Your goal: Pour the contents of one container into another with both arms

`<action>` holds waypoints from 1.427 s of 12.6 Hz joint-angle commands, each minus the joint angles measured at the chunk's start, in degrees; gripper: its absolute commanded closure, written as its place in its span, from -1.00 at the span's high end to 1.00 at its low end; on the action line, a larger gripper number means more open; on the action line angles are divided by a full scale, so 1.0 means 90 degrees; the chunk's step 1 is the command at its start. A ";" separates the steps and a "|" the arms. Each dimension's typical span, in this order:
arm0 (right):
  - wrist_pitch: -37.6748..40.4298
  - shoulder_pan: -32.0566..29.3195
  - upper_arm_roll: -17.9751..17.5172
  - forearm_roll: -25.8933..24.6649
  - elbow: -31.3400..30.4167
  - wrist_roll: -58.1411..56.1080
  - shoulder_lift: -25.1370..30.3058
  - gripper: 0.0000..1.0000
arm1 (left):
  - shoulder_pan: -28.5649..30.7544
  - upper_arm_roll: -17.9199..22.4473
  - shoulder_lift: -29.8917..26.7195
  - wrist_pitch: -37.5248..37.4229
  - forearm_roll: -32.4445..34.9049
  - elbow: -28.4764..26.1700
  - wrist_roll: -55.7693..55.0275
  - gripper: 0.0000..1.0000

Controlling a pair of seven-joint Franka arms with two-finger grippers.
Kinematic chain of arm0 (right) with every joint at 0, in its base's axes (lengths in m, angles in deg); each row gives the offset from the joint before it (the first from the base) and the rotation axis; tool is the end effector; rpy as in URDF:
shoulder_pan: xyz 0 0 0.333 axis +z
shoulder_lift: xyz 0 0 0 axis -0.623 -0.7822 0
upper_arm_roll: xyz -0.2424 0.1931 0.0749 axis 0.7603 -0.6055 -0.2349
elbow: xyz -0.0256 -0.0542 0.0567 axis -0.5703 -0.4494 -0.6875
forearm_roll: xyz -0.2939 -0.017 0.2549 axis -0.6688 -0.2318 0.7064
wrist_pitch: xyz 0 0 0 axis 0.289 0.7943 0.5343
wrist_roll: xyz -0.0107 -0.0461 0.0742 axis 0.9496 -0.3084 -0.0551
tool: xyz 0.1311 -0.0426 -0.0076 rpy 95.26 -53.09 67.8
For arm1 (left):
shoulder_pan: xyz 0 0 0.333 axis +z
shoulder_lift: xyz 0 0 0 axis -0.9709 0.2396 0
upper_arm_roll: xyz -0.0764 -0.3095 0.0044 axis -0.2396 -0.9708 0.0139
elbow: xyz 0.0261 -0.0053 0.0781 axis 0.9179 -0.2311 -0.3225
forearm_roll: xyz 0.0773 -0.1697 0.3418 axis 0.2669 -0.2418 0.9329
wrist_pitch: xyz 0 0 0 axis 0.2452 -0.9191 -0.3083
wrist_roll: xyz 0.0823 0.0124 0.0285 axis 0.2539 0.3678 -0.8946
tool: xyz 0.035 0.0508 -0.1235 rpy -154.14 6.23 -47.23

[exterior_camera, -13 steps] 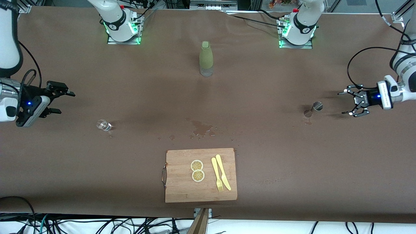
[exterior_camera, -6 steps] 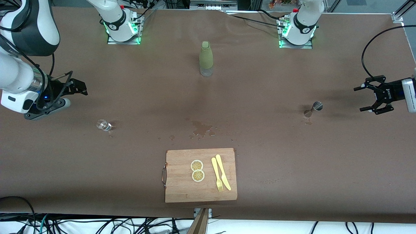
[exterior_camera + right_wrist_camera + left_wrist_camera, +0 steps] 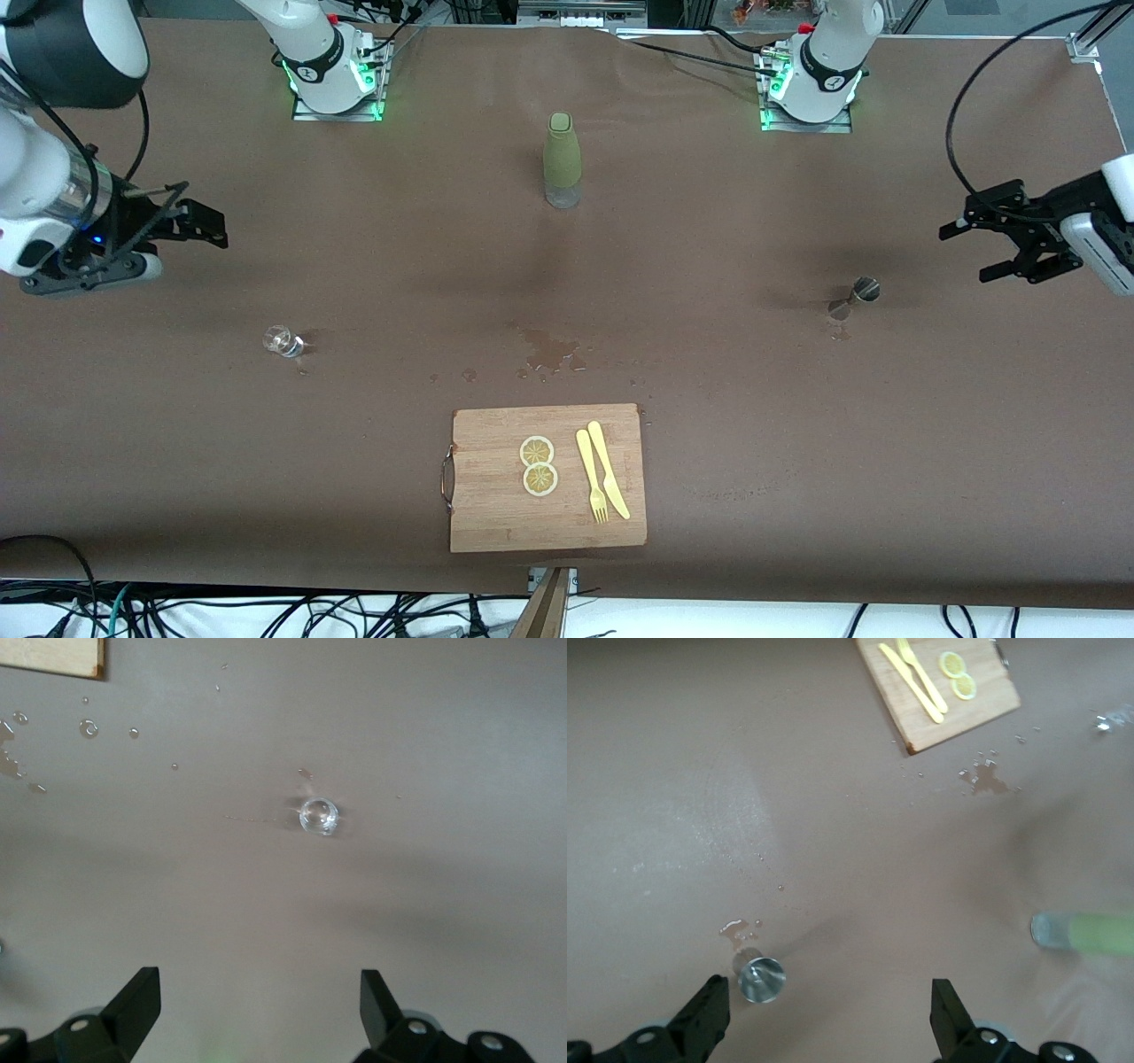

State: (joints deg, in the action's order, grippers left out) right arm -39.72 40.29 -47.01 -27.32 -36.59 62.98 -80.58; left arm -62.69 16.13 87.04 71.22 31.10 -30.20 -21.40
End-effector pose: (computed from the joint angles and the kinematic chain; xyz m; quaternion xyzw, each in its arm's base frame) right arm 0.5664 0.0363 0.5243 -0.9950 -0.0864 0.0506 0.0016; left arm 0.5374 0.0495 0.4854 0.9577 -0.1804 0.0536 0.2176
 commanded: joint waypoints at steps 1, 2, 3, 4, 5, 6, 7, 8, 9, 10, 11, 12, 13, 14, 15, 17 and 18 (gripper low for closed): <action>0.0150 -0.0078 0.0180 -0.0127 -0.0137 0.0217 0.0540 1.00 | -0.0564 0.0054 -0.0393 0.0187 0.0630 -0.0154 -0.1497 1.00; 0.0305 -0.0078 0.0327 -0.0117 -0.0069 0.0217 0.0570 1.00 | -0.0866 0.0044 -0.0588 0.0149 0.0931 -0.0164 -0.2345 1.00; 0.0645 -0.0088 0.0405 -0.0098 0.0125 0.0255 0.0560 1.00 | -0.1237 0.0044 -0.0735 0.0119 0.1466 -0.0154 -0.3165 1.00; 0.0977 -0.0126 0.0455 -0.0098 0.0320 0.0294 0.0522 1.00 | -0.1579 0.0044 -0.0862 0.0090 0.2032 -0.0154 -0.3705 1.00; 0.1145 -0.0156 0.0455 -0.0098 0.0428 0.0459 0.0512 1.00 | -0.1688 0.0044 -0.1008 -0.0123 0.2521 -0.0154 -0.4107 1.00; 0.1195 -0.0233 0.0455 -0.0069 0.0468 0.0664 0.0531 1.00 | -0.1690 0.0083 -0.1068 -0.0357 0.2777 -0.0115 -0.4266 1.00; 0.1234 -0.0302 0.0465 -0.0030 0.0536 0.0743 0.0541 1.00 | -0.1603 0.0170 -0.1088 -0.0504 0.2857 -0.0028 -0.4219 1.00; 0.1263 -0.0302 0.0465 -0.0029 0.0566 0.0773 0.0541 1.00 | -0.1582 0.0365 -0.1088 -0.0651 0.2858 -0.0008 -0.4160 1.00; 0.1263 -0.0283 0.0445 -0.0058 0.0566 0.0822 0.0560 1.00 | -0.1582 0.0492 -0.1098 -0.0759 0.2848 0.0070 -0.4063 1.00; 0.1196 -0.0283 0.0426 -0.0078 0.0566 0.0832 0.0560 1.00 | -0.1592 0.0532 -0.1098 -0.0992 0.2848 0.0216 -0.3975 1.00; 0.1118 -0.0283 0.0445 -0.0088 0.0566 0.0832 0.0551 1.00 | -0.1592 0.0523 -0.1078 -0.1284 0.2877 0.0507 -0.3965 1.00; 0.1001 -0.0293 0.0465 -0.0069 0.0566 0.0832 0.0541 1.00 | -0.1592 0.0494 -0.1069 -0.1548 0.2955 0.0655 -0.3974 1.00; 0.0874 -0.0283 0.0465 -0.0068 0.0566 0.0832 0.0521 1.00 | -0.1602 0.0455 -0.1098 -0.1715 0.2965 0.0676 -0.4003 1.00; 0.0815 -0.0283 0.0465 -0.0097 0.0586 0.0832 0.0502 1.00 | -0.1592 0.0387 -0.1127 -0.1785 0.2965 0.0676 -0.4004 1.00; 0.0747 -0.0283 0.0465 -0.0117 0.0586 0.0822 0.0482 1.00 | -0.1592 0.0357 -0.1166 -0.1785 0.2965 0.0676 -0.4013 1.00; 0.0532 -0.0283 0.0465 -0.0127 0.0586 0.0812 0.0463 1.00 | -0.1602 0.0318 -0.1176 -0.1776 0.2936 0.0676 -0.4101 1.00; 0.0541 -0.0283 0.0465 -0.0127 0.0615 0.0812 0.0385 1.00 | -0.1582 0.0182 -0.1186 -0.1795 0.2936 0.0676 -0.4121 1.00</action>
State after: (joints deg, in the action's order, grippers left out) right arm -34.52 38.02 -42.54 -27.78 -32.29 69.47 -76.06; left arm -76.89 19.16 76.64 56.27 55.64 -24.94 -57.76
